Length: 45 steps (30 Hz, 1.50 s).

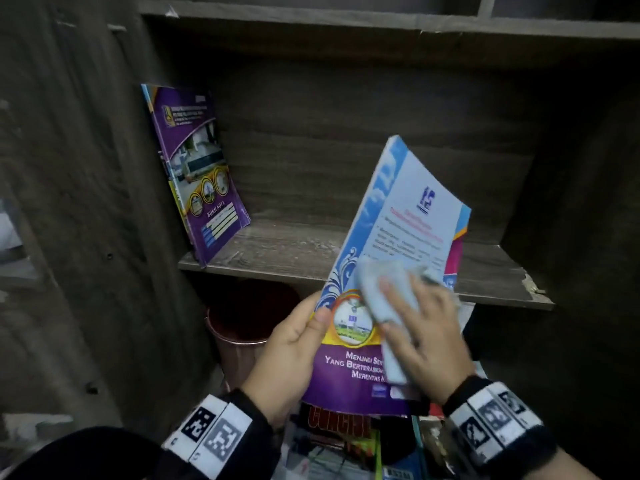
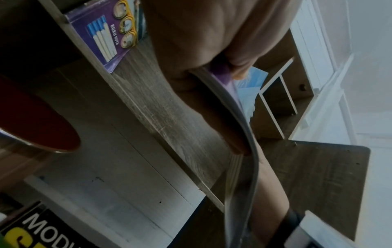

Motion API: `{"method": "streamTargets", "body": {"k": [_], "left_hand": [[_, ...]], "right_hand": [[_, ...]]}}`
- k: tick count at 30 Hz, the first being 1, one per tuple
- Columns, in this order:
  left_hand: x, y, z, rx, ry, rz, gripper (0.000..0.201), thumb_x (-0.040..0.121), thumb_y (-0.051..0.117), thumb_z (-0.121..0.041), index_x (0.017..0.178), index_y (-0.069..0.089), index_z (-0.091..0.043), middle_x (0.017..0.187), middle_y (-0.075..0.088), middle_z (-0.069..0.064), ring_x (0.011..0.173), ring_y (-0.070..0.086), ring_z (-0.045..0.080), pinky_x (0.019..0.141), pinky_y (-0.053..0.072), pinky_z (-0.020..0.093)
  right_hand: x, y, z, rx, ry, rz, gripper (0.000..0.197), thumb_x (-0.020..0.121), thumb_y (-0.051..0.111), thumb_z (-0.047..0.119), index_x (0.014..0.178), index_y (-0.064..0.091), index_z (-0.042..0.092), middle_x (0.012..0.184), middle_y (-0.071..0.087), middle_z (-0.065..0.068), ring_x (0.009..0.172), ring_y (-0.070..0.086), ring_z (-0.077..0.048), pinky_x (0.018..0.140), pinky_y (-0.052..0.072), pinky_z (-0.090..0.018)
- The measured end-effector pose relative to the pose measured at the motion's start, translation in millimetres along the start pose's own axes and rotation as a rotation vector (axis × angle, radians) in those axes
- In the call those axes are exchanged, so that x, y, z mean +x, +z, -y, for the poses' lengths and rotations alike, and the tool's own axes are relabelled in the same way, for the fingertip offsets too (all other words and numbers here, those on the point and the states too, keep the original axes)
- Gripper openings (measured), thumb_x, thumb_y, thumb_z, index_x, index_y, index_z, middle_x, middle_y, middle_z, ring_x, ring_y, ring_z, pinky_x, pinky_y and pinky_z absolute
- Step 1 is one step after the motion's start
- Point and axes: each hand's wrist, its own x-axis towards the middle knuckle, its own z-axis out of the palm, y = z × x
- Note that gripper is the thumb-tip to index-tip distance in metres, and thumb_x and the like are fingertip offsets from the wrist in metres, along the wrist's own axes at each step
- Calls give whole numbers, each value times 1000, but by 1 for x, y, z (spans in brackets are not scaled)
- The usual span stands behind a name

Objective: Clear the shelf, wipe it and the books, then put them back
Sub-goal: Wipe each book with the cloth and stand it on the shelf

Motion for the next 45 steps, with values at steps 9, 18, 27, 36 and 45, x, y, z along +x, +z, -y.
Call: {"method": "streamTargets", "body": {"k": [9,18,27,36,45], "left_hand": [[-14,13,11,79,-46,183,36,89,46,-25,123,57,-21,113,70,-11,104,64,4,87,47,17],[-4,2,15,67,-103,13,32,94,52,-35,121,61,-18,116,70,3,112,62,24,102,44,43],[-6,7,16,-32,-117,40,34,95,52,-28,125,59,-14,116,70,8,108,65,25,95,50,37],[-8,-1,9,-59,-83,111,42,86,50,-26,126,58,-15,119,69,8,112,63,26,97,49,37],[-20,10,19,217,-51,227,36,88,47,-29,123,56,-29,118,67,-20,113,60,2,96,43,18]], "right_hand": [[-4,-1,40,246,252,-147,56,88,43,42,142,40,28,140,39,-13,130,30,-25,108,20,-30],[48,-74,24,1565,604,-197,25,92,49,15,115,58,15,105,72,-3,89,70,-17,75,59,-32],[9,-3,-5,164,429,70,69,92,11,65,149,27,28,160,11,-11,147,7,-22,118,8,-35],[5,7,-22,88,231,-71,50,100,22,50,146,32,35,156,20,-10,141,22,-29,115,21,-40],[-7,9,33,203,207,-60,48,102,23,47,149,21,37,159,12,-8,146,7,-20,119,8,-33]]}}
